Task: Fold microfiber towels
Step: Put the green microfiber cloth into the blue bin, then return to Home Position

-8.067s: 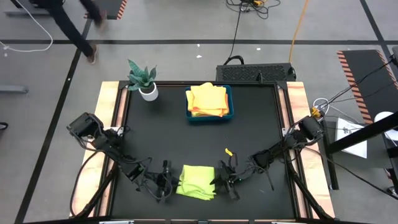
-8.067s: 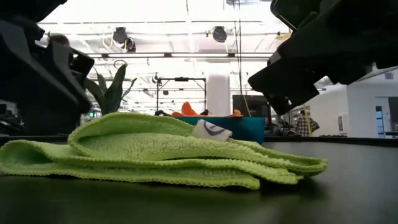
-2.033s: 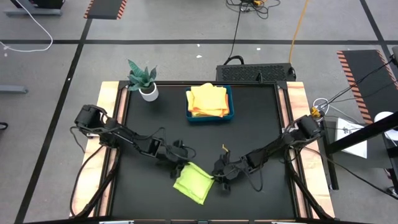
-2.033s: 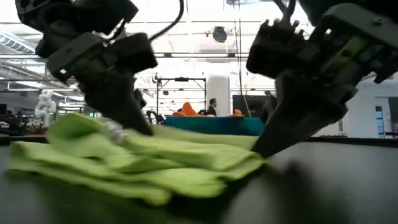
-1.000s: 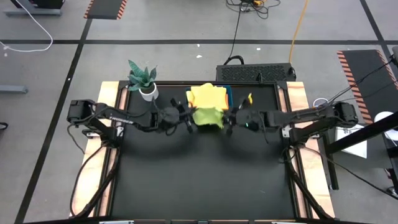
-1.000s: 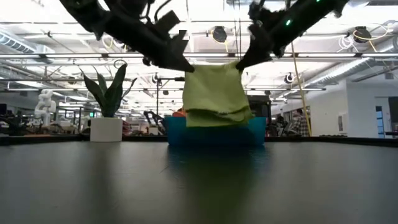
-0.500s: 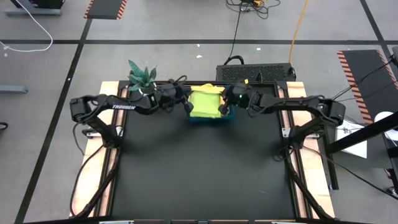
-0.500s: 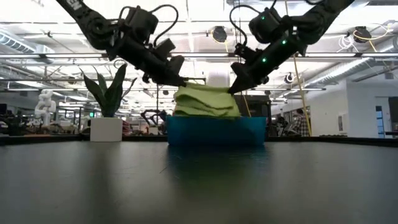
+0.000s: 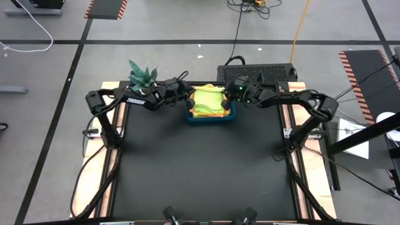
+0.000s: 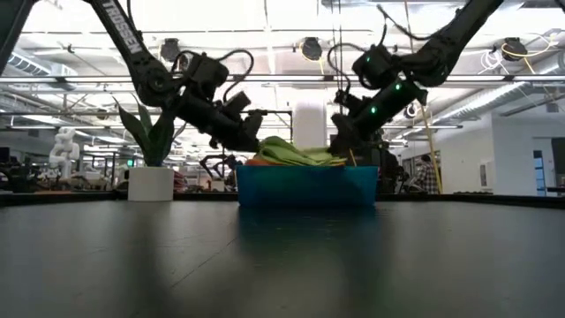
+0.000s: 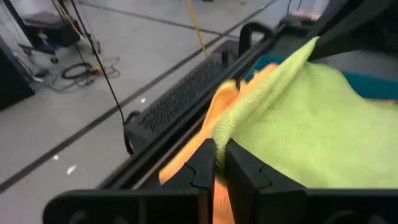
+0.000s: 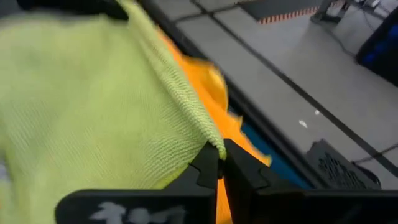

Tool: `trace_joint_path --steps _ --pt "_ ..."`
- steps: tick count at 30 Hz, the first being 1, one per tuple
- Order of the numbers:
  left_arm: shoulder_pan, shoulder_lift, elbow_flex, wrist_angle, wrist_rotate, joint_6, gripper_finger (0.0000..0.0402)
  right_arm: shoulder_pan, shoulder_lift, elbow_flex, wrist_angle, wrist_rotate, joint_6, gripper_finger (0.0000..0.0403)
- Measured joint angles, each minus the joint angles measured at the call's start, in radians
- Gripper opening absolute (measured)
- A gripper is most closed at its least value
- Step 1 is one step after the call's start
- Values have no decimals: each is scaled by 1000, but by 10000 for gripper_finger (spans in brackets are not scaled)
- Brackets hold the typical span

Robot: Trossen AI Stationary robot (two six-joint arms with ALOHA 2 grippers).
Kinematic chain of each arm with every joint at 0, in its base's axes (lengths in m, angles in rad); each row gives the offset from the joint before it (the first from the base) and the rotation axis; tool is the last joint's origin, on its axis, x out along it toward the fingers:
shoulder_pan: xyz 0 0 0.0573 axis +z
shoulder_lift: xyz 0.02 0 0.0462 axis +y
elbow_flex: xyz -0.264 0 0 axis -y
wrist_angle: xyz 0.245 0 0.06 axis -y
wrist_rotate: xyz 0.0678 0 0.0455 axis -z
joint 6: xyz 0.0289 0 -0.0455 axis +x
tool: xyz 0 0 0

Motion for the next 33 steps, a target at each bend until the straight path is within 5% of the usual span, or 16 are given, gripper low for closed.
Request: trace_joint_path --steps 7,12,20,26,33 --pt "2 32 -2 -8 23 15 38 -2 70 -3 10 -5 -15 47" --pt "-1 -1 -2 -16 105 -21 99 0 25 -3 -41 -14 -1 112" --pt "-39 -278 -1 -217 96 -83 194 31 -203 -2 -220 -18 6 184" --pt "-176 -591 -7 -416 60 -44 167 135 -464 -30 -336 -18 -20 177" --pt "-452 -898 -72 -615 -105 -36 90 355 -832 -193 -285 51 16 139"
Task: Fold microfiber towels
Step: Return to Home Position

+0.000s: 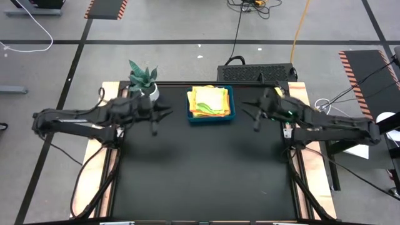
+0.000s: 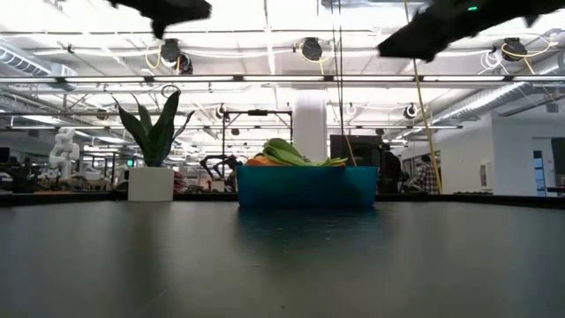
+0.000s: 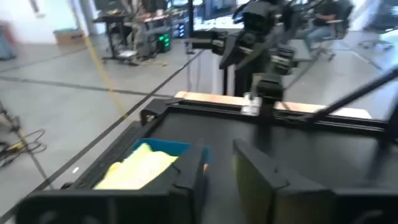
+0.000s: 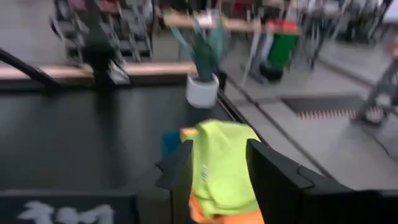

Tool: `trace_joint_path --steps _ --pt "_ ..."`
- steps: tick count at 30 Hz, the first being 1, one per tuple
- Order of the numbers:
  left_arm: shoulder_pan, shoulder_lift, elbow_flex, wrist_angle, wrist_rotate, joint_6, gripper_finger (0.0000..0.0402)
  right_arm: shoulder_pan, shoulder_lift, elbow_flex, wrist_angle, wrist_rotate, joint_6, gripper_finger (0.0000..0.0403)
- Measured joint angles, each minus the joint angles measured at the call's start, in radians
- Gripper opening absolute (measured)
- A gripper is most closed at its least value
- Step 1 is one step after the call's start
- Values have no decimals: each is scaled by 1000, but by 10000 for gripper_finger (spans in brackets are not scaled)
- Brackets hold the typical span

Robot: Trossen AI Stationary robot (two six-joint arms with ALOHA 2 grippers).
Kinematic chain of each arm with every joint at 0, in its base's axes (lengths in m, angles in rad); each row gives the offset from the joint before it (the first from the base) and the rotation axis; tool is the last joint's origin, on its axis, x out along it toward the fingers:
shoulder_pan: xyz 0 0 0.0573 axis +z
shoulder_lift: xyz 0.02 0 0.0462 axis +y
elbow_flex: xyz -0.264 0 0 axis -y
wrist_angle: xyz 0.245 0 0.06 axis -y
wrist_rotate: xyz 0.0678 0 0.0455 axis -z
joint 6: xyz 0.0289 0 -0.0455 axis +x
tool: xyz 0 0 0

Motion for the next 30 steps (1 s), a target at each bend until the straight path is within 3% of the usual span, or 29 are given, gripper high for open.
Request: trace_joint_path --steps 6,13,21,26,30 --pt "-233 -216 -165 -4 -171 -36 9 155 -283 -250 97 36 37 104" --pt "-419 -480 -345 8 -172 -1 9 235 -559 -316 53 32 115 73" --pt "-438 -699 -526 86 -173 28 10 250 -736 -316 -31 -218 101 42" --pt "-432 -775 -627 180 -179 9 3 250 -746 -318 -114 -225 176 18" --pt "-433 -802 -706 243 -173 5 13 250 -749 -378 -51 -221 192 3"
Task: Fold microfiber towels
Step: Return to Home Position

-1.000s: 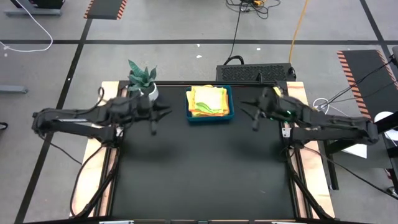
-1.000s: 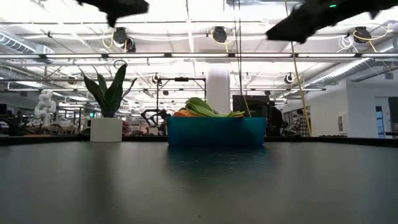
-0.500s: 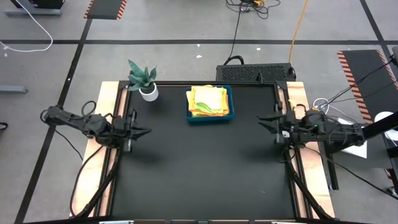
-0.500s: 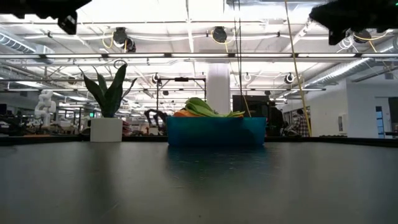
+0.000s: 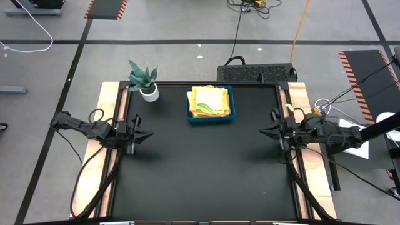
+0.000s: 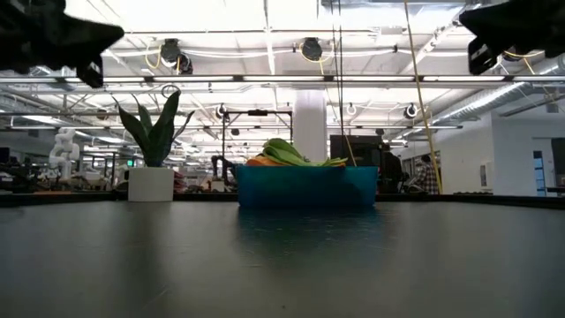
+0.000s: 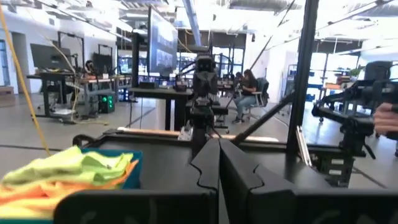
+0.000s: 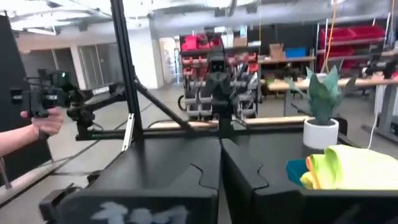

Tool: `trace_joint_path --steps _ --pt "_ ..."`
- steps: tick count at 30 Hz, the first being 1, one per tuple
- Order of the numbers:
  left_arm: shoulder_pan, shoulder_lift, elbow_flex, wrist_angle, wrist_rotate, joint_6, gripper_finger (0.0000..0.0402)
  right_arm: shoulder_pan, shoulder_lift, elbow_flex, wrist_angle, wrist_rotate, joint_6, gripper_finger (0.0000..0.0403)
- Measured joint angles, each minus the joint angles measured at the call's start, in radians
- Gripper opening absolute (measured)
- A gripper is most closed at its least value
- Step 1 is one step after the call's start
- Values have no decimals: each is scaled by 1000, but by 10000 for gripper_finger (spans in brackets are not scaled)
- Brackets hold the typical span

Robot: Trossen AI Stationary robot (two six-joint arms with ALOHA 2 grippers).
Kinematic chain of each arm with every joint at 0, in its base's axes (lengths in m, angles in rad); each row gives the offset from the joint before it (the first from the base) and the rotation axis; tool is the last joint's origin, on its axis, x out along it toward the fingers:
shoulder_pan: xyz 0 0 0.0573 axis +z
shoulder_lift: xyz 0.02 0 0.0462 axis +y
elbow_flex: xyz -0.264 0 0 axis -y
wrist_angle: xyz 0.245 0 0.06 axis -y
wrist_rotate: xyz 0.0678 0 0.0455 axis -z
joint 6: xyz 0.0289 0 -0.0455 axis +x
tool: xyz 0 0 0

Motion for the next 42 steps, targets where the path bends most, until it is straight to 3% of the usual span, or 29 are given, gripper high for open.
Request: trace_joint_path --steps 9,13,17,23,30,35,42 --pt "1 -25 -18 19 -49 30 11 0 5 -253 358 80 -12 0" --pt "0 -26 -18 -11 17 4 13 -3 16 -254 306 100 -18 0" --pt "-1 -26 -22 -36 110 -17 4 1 9 -255 382 67 13 0" --pt "-2 -25 -22 -59 81 30 20 0 12 -256 369 74 38 0" --pt "-1 -25 -22 -84 72 82 9 0 12 -257 372 73 34 0" --pt "-1 -25 -21 -84 72 50 4 0 12 -258 372 73 34 0" --pt "-1 -25 -21 -84 72 28 31 0 12 -259 372 73 34 0"
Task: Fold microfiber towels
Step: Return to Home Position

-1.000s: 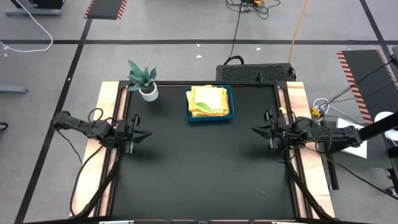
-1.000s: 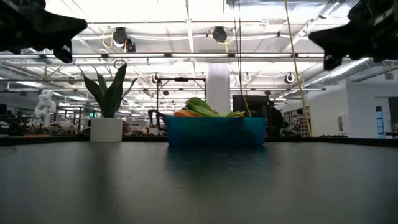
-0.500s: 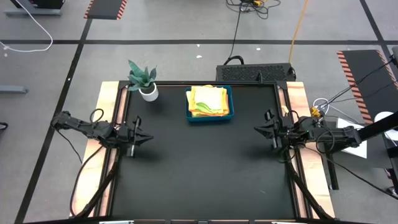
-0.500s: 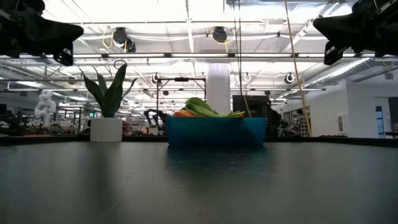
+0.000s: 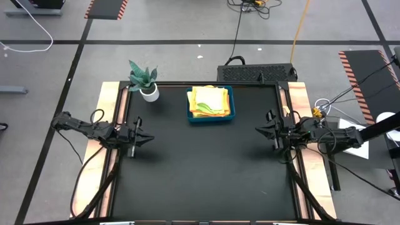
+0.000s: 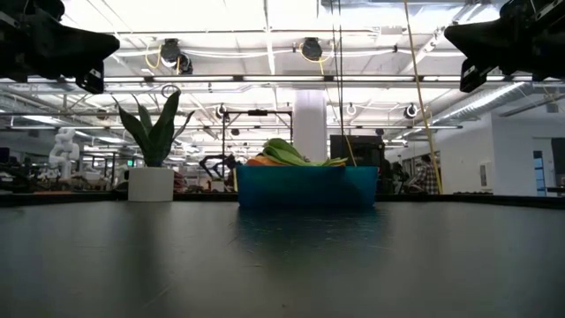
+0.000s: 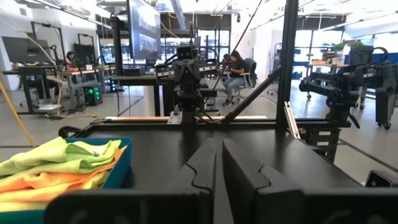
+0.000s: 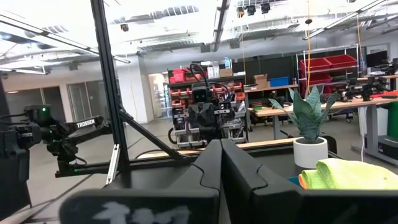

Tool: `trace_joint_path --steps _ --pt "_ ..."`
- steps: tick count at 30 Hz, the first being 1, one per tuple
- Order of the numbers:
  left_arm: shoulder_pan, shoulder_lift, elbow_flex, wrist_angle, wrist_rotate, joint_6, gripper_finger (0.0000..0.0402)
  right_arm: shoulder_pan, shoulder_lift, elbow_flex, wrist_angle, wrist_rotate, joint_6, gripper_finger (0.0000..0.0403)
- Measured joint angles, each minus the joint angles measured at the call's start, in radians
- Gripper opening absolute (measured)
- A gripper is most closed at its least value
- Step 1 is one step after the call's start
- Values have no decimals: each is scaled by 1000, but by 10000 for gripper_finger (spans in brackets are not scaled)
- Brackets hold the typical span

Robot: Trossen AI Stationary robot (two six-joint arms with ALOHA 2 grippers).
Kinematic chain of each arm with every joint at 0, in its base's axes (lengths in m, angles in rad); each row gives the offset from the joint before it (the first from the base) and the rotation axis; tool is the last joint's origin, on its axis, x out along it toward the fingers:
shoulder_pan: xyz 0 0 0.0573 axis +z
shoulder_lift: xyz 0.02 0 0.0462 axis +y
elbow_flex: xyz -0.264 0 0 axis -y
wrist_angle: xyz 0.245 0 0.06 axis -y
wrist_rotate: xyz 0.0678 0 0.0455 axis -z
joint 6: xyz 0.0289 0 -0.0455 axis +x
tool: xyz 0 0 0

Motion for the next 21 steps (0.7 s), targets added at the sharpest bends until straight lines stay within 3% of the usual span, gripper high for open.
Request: trace_joint_path --steps 21 --pt "0 0 0 0 0 -2 42 0 0 0 0 0 0 0"
